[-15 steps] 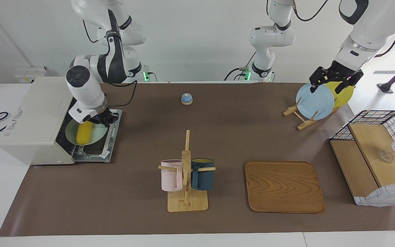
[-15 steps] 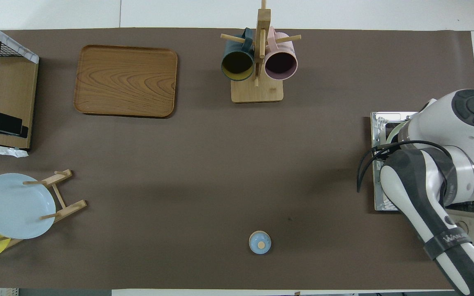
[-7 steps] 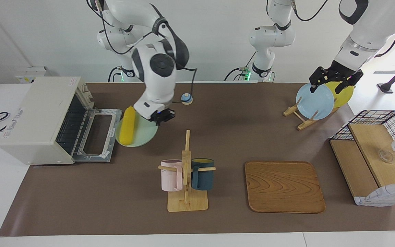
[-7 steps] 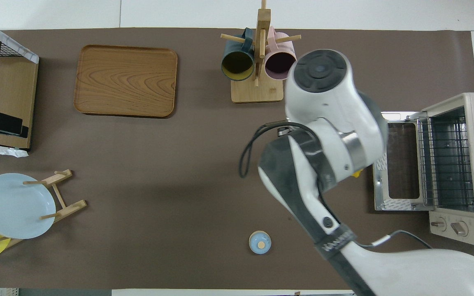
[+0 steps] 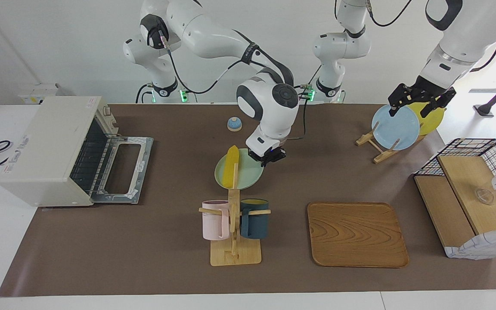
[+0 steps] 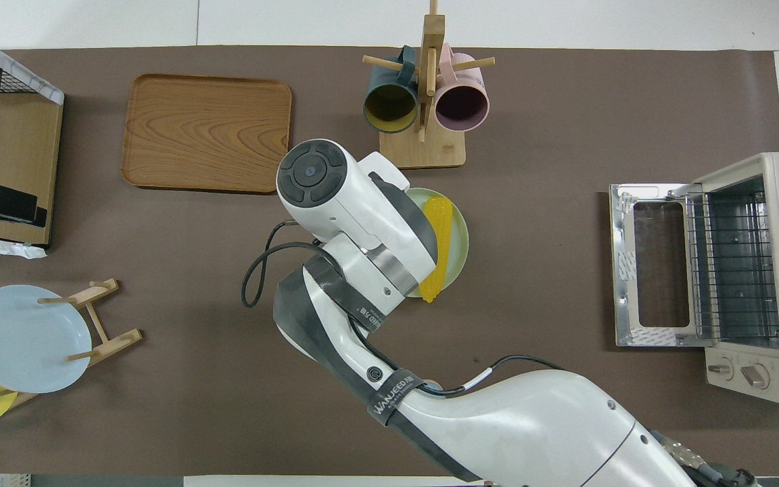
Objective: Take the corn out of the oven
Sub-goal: 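Lower the plate onto the table with the right gripper while the left gripper approaches, then grasp the yellow corn with the left gripper while the right gripper withdraws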
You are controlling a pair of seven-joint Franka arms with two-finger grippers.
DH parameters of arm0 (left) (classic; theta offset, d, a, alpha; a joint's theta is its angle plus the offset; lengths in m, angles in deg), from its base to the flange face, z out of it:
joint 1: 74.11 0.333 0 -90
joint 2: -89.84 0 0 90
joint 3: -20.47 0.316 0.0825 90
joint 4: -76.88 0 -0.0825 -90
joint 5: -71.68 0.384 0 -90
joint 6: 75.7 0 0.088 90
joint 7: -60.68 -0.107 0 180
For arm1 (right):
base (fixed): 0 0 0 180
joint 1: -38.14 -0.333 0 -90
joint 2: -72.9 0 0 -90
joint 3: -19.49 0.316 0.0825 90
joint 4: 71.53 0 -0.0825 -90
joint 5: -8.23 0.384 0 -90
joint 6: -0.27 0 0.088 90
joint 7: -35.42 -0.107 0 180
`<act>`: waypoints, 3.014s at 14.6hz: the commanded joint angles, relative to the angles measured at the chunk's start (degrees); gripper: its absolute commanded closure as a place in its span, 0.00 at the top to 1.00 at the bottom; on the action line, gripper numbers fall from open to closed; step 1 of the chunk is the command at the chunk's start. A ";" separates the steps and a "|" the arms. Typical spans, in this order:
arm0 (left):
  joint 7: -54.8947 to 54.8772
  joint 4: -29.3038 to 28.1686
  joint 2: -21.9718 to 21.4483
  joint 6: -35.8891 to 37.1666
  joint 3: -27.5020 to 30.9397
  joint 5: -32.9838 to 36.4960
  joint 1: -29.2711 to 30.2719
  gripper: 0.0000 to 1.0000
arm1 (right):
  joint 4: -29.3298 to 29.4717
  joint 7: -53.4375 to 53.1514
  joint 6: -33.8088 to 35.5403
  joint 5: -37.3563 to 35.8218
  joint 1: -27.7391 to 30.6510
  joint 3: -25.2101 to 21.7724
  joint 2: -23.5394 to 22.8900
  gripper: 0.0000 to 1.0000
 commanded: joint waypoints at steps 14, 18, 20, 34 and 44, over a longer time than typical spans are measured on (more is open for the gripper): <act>1.04 -2.67 -1.66 -1.36 -0.73 -2.35 -4.50 1.00 | -10.48 6.09 -5.43 5.21 7.19 -0.38 7.73 0.30; 1.47 -7.85 -2.28 -6.10 -0.73 -5.86 -10.39 1.00 | -20.12 11.97 0.69 -4.39 14.48 -0.29 15.72 0.00; 2.26 -9.87 -1.84 -8.82 -0.73 -7.18 -13.73 1.00 | -28.12 17.95 -1.41 -4.48 20.11 -0.29 20.47 0.00; 18.97 -11.92 24.95 -47.50 -0.29 -8.77 -39.76 1.00 | -52.24 35.11 -22.52 -5.09 37.97 -0.29 26.91 0.00; 24.23 -9.63 28.31 -47.70 0.32 -8.50 -40.82 0.00 | -37.84 39.31 -0.06 -12.74 38.59 -0.20 28.57 0.00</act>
